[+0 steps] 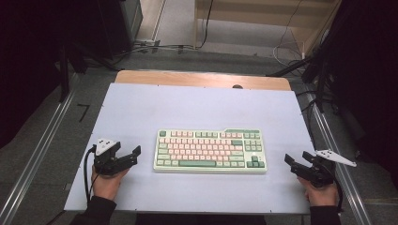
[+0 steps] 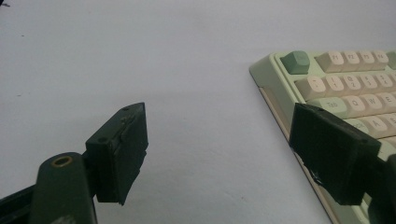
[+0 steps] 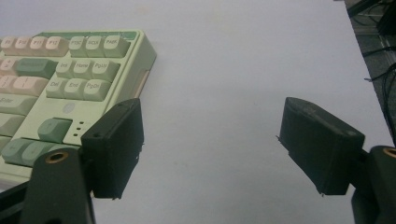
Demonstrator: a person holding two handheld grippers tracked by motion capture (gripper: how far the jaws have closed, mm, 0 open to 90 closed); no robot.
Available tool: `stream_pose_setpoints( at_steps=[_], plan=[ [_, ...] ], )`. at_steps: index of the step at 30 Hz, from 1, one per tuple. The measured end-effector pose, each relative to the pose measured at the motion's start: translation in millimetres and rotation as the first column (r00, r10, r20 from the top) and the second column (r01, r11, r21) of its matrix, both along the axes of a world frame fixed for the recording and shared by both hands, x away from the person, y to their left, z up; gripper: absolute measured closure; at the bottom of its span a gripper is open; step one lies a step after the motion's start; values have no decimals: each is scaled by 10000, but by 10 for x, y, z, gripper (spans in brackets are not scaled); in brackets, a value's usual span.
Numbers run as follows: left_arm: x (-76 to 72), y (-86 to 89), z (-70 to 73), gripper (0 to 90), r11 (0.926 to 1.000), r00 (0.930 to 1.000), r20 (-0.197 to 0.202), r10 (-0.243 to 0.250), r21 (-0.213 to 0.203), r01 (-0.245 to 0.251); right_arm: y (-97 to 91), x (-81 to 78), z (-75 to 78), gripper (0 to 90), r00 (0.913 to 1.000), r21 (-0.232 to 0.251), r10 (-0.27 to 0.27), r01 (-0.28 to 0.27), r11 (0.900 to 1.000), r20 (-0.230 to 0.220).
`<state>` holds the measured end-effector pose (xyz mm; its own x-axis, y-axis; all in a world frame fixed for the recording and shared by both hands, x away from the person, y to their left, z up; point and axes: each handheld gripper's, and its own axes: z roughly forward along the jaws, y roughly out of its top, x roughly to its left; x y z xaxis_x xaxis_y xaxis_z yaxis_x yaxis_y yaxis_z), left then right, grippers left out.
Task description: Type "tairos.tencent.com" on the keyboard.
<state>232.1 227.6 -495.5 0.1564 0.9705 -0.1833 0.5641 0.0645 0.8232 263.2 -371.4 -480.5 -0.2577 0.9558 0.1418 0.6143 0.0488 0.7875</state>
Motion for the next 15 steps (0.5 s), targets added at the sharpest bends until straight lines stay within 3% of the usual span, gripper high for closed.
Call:
stream_pose_setpoints(
  at_steps=[8,15],
  plan=[
    [-4,-2,34,204,9997,9998,184,5,-227,-1,50,-8,20,202,9998,5,176,-176,9998,74],
    [3,-61,67,204,9997,9994,321,-123,-221,130,215,4,47,202,9980,-51,614,-613,9981,168]
  ],
)
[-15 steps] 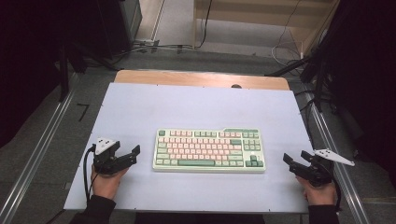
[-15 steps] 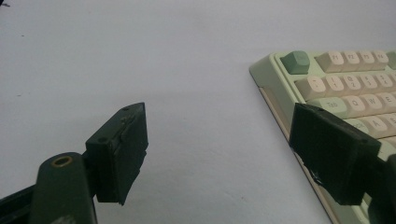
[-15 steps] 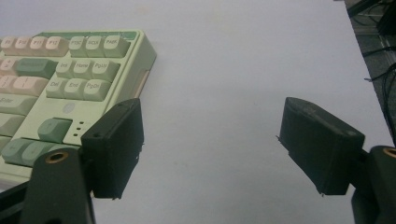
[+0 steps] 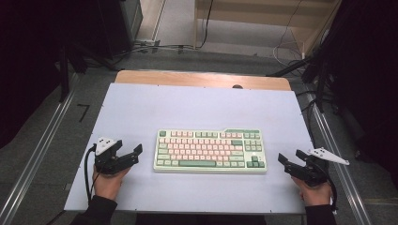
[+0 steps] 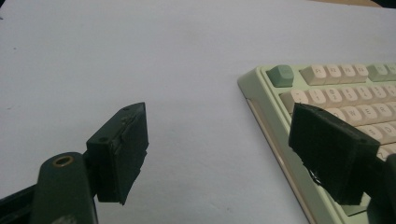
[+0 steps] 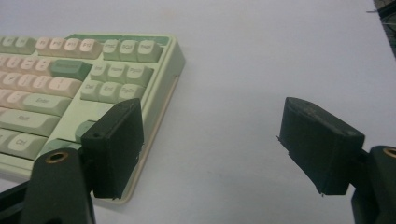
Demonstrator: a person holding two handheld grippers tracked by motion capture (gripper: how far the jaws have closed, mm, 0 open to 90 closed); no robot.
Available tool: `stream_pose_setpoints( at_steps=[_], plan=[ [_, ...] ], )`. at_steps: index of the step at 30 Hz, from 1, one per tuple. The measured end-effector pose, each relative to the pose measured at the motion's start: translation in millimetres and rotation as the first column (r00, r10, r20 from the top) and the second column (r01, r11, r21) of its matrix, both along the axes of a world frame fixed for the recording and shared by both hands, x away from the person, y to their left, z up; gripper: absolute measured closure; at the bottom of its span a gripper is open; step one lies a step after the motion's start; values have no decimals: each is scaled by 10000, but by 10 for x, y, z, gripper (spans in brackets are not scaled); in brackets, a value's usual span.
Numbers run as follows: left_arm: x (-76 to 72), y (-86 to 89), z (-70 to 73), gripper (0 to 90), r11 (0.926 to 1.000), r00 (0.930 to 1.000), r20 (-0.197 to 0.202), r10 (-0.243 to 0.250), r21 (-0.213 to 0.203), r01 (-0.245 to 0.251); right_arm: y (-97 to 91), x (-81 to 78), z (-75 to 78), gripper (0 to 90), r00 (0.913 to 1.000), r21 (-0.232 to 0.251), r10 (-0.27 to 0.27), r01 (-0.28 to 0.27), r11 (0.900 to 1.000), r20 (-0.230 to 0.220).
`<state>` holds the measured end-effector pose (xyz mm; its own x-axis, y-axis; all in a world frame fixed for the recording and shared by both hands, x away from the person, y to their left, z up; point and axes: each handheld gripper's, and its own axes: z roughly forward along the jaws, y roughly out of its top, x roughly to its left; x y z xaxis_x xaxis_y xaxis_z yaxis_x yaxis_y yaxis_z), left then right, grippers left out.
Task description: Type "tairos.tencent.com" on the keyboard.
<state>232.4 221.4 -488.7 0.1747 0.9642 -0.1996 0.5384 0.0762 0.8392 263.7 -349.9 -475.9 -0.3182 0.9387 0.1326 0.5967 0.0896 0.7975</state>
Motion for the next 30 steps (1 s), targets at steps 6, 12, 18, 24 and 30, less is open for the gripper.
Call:
stream_pose_setpoints(
  at_steps=[6,12,18,24,30],
  plan=[
    [5,-73,37,205,9998,9997,157,-193,-28,193,113,9,27,202,9997,37,239,-239,9997,44],
    [23,-192,69,205,9987,9984,264,-503,-20,504,247,28,52,202,9983,71,574,-575,9983,79],
    [56,-348,101,218,9951,9946,338,-984,75,982,388,38,70,202,9958,107,906,-908,9958,147],
    [80,-471,139,251,9900,9887,552,-1394,283,1380,507,47,78,202,9924,98,1223,-1224,9924,146],
    [123,-583,125,357,9855,9839,622,-1675,368,1655,611,58,78,202,9894,66,1444,-1445,9895,164]
  ],
)
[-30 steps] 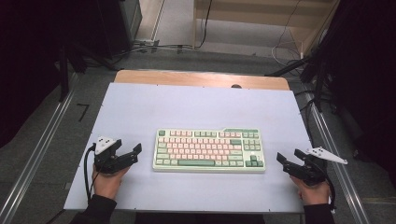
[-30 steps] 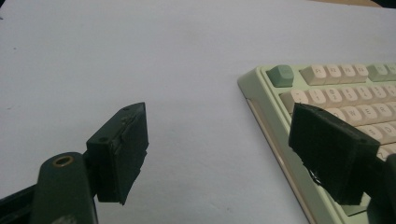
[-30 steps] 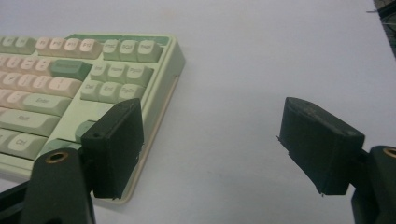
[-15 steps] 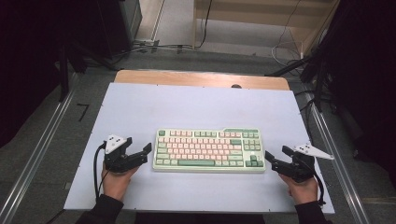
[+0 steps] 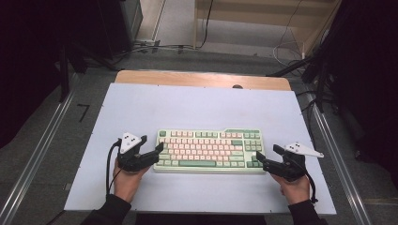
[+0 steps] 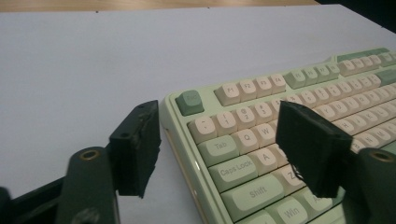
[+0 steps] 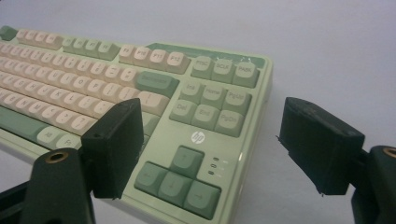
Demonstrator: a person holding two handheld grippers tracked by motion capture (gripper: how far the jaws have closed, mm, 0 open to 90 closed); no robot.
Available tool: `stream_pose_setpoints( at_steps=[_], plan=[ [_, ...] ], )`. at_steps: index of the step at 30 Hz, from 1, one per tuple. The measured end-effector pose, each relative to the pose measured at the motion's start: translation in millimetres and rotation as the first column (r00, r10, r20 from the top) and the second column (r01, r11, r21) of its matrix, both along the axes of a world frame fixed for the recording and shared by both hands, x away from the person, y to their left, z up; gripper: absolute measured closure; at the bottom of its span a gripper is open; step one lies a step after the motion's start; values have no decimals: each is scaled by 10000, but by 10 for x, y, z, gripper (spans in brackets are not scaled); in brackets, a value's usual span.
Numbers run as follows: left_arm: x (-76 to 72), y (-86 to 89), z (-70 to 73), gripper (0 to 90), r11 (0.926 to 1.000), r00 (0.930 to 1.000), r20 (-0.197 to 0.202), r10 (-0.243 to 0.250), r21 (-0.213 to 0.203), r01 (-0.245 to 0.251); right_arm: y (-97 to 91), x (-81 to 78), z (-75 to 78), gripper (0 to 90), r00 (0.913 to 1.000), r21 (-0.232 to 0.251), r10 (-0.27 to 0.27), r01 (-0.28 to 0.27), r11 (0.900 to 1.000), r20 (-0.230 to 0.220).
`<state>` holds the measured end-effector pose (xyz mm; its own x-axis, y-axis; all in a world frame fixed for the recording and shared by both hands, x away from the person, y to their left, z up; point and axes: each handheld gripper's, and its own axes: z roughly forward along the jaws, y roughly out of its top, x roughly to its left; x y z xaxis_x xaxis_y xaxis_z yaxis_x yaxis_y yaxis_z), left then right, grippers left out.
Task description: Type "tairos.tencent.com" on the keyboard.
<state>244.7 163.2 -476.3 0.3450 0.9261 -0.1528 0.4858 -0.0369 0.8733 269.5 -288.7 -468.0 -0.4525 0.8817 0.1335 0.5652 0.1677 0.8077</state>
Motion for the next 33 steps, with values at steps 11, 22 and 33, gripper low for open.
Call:
stream_pose_setpoints(
  at_steps=[11,22,33],
  plan=[
    [136,-245,20,868,9898,9898,-42,-1421,-140,1420,129,8,-2,202,9998,-2,195,-195,9998,-55],
    [328,-508,-23,900,9755,9744,-449,-2202,-130,2198,131,-25,-12,202,9999,-17,51,-51,10000,-89],
    [451,-715,-68,900,9636,9601,-844,-2667,-18,2675,89,-85,-23,202,9999,-56,-131,130,9999,-109]
  ],
)
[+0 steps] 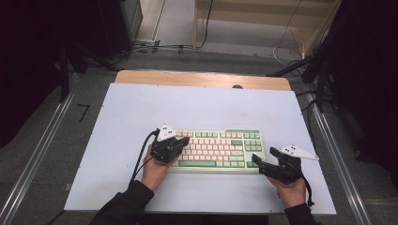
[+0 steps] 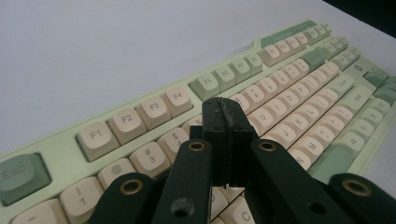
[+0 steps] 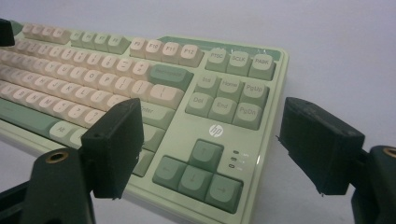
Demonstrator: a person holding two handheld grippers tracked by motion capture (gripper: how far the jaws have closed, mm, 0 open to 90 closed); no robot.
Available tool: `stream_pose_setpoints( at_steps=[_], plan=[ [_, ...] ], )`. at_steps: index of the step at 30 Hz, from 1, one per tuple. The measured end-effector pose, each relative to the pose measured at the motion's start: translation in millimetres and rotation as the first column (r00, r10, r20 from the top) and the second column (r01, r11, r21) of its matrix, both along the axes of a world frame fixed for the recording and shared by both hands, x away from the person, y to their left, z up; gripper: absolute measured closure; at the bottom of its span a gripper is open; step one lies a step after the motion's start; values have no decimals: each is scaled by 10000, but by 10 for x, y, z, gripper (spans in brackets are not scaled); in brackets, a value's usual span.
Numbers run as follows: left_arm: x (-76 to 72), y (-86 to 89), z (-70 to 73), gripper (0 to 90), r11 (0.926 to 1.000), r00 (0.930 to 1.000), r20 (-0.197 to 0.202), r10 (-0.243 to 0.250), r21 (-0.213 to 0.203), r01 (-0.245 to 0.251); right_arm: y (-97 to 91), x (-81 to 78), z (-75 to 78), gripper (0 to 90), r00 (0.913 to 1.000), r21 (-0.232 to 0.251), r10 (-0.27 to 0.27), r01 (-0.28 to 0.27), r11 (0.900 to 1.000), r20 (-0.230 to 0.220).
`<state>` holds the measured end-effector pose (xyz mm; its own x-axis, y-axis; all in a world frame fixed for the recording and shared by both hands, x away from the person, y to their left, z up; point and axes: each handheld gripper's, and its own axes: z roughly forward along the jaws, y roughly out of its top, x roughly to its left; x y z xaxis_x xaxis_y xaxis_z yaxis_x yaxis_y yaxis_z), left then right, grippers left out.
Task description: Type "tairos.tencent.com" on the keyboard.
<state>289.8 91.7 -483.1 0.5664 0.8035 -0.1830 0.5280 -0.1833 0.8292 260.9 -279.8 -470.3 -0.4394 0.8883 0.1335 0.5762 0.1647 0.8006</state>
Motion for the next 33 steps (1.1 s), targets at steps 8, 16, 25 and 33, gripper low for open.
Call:
stream_pose_setpoints(
  at_steps=[8,16,25,33],
  plan=[
    [52,-108,-45,900,9993,9993,-225,-291,242,296,-38,-30,-1,203,9999,53,-138,138,9999,-49],
    [77,-152,-71,900,9984,9990,-331,-306,472,322,-45,-36,1,203,9999,52,-150,151,9999,-43],
    [94,-170,-90,900,9980,9985,-477,-277,548,303,-48,-38,3,203,9999,32,-145,145,9999,-41],
    [92,-194,-114,900,9969,9981,-533,-293,708,330,-50,-37,2,203,9999,19,-129,129,9999,-52]
  ],
)
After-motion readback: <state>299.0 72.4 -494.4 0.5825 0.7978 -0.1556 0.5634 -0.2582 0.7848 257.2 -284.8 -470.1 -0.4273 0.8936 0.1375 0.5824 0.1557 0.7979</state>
